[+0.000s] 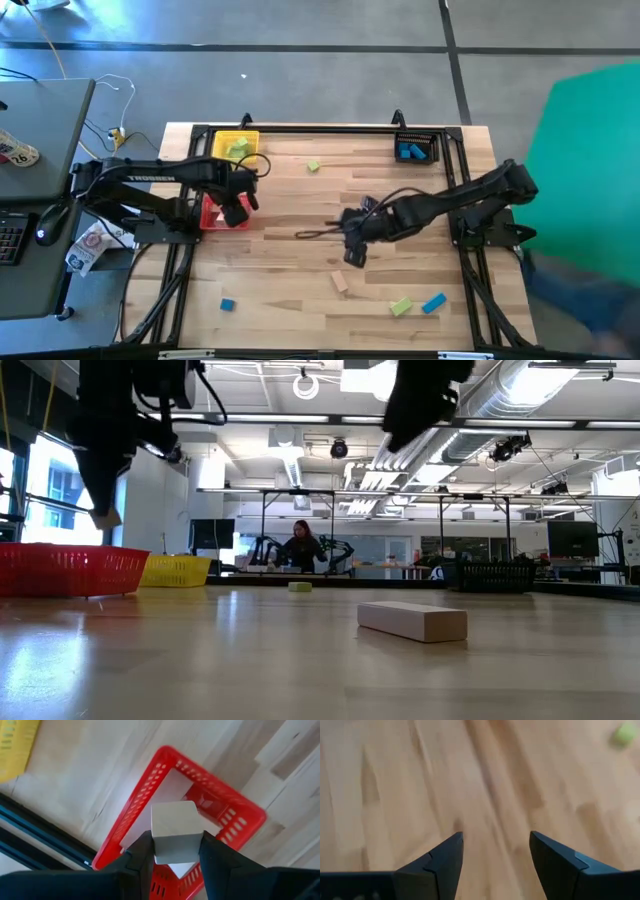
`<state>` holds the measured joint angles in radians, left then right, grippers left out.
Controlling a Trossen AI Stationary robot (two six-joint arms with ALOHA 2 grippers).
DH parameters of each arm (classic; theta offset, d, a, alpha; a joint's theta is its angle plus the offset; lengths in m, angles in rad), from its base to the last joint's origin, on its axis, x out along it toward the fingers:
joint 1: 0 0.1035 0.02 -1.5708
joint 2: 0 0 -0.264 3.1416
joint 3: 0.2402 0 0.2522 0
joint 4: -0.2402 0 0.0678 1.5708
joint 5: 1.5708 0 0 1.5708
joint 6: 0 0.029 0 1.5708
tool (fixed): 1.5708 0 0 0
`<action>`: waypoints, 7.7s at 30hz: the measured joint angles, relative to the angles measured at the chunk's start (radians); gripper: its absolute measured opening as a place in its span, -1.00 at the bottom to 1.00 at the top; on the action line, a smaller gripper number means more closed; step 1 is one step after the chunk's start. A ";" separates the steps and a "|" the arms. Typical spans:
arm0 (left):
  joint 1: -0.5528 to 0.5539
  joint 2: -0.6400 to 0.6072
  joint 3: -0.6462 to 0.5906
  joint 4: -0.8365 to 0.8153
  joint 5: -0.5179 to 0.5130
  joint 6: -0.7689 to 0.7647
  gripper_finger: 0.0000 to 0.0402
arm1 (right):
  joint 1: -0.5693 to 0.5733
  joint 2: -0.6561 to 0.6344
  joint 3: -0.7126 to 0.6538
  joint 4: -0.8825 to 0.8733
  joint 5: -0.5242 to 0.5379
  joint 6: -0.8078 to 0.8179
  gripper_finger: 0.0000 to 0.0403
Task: Sort & place blocks by color
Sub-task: Put the brown block into the red bin, then put the green block into the yellow bin
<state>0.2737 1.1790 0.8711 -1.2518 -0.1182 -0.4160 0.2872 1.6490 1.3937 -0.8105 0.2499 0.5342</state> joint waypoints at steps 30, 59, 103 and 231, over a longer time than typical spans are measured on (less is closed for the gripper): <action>0.001 0.001 -0.107 0.054 0.002 -0.035 -0.20 | 0.370 0.180 -0.002 -0.267 -0.254 0.073 0.06; 0.000 0.001 0.090 0.102 0.081 0.038 0.04 | 0.489 0.364 0.000 -0.271 -0.331 -0.151 0.06; 0.001 0.001 0.092 0.229 0.006 0.237 0.04 | 0.277 0.341 -0.003 -0.186 -0.064 0.008 -0.85; 0.669 0.253 0.093 0.609 -0.199 0.426 -0.83 | -0.083 -0.085 -0.001 0.447 0.113 -0.420 -0.09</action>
<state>0.9422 1.4318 0.9638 -0.6425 -0.3176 0.0096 0.2039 1.5642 1.3930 -0.3633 0.3630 0.1137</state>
